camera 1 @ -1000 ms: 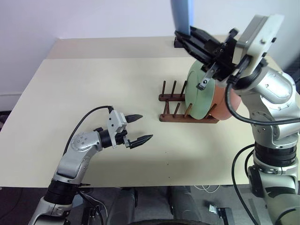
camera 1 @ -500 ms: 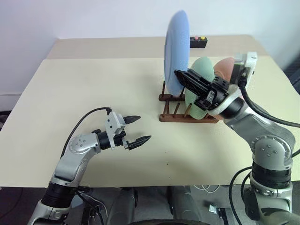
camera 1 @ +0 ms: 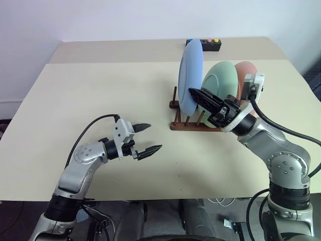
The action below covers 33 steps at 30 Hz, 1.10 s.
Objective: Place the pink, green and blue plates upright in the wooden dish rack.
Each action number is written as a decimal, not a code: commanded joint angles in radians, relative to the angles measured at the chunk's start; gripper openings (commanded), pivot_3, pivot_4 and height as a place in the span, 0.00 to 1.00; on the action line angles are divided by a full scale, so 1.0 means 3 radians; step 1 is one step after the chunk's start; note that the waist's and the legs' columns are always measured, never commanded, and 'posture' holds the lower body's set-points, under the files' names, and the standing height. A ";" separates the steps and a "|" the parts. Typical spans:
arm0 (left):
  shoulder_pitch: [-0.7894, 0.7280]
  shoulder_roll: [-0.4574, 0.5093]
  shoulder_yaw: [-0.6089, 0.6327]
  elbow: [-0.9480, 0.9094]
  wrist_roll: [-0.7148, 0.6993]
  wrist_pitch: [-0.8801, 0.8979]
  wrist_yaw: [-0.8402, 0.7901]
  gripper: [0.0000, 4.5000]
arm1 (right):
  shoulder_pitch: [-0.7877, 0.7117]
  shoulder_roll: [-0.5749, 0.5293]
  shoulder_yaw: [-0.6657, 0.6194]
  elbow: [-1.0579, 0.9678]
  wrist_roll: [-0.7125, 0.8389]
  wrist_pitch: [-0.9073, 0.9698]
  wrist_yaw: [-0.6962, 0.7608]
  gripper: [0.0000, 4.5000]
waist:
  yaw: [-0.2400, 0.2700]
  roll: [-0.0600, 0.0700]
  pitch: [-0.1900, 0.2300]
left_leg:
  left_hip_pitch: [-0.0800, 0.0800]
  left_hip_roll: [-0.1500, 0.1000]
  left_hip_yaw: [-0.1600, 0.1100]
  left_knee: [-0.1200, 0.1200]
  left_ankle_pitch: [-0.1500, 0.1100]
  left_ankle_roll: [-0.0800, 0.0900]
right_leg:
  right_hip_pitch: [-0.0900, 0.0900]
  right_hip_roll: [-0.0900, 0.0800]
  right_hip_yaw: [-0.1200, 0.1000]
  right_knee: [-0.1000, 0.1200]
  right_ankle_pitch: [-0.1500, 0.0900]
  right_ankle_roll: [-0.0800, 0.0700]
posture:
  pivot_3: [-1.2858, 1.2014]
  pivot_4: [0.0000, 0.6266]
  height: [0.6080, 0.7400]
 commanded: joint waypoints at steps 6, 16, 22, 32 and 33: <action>-0.0007 0.0016 0.0036 -0.0139 -0.0013 -0.0004 0.0011 1.00 | -0.0037 -0.0003 -0.0048 -0.0029 0.0062 0.0003 -0.0008 0.41 | 0.0001 0.0000 0.0000 | 0.0000 0.0000 0.0000 0.0000 0.0000 0.0000 | 0.0000 0.0000 0.0000 0.0000 0.0000 0.0000 | 0.52 0.24 1.00; -0.0006 0.0012 0.0016 -0.0142 -0.0017 0.0008 0.0000 1.00 | -0.0093 -0.0087 -0.0028 -0.0083 -0.0247 -0.0064 -0.0019 0.73 | 0.0001 0.0000 0.0000 | 0.0000 0.0000 0.0000 0.0000 0.0000 0.0000 | 0.0000 0.0000 0.0000 -0.0001 0.0000 0.0000 | 0.52 0.24 1.00; -0.0007 0.0003 0.0007 -0.0143 -0.0017 0.0014 -0.0004 1.00 | -0.0339 -0.0234 0.0030 -0.0140 -0.0560 -0.0140 0.0060 0.73 | -0.0002 0.0000 0.0000 | 0.0000 0.0000 0.0000 -0.0001 0.0000 0.0000 | -0.0001 0.0000 0.0000 -0.0001 0.0000 -0.0001 | 0.52 0.24 1.00; 0.0025 0.0012 0.0052 -0.0163 -0.0027 0.0016 0.0019 1.00 | -0.0544 -0.0772 -0.0343 -0.0341 -0.0652 -0.0311 0.0535 0.73 | 0.0017 0.0000 0.0000 | -0.0003 0.0000 0.0000 0.0000 0.0000 0.0000 | -0.0001 -0.0001 0.0000 -0.0004 0.0000 0.0000 | 0.52 0.24 1.00; 0.0029 0.0010 0.0055 -0.0171 -0.0026 0.0017 0.0029 1.00 | -0.0513 -0.0824 -0.0435 -0.0331 -0.0647 -0.0347 0.0580 0.73 | 0.0018 -0.0001 0.0000 | -0.0003 0.0000 0.0000 0.0000 0.0000 0.0000 | 0.0000 -0.0001 0.0000 -0.0004 0.0000 0.0000 | 0.52 0.24 1.00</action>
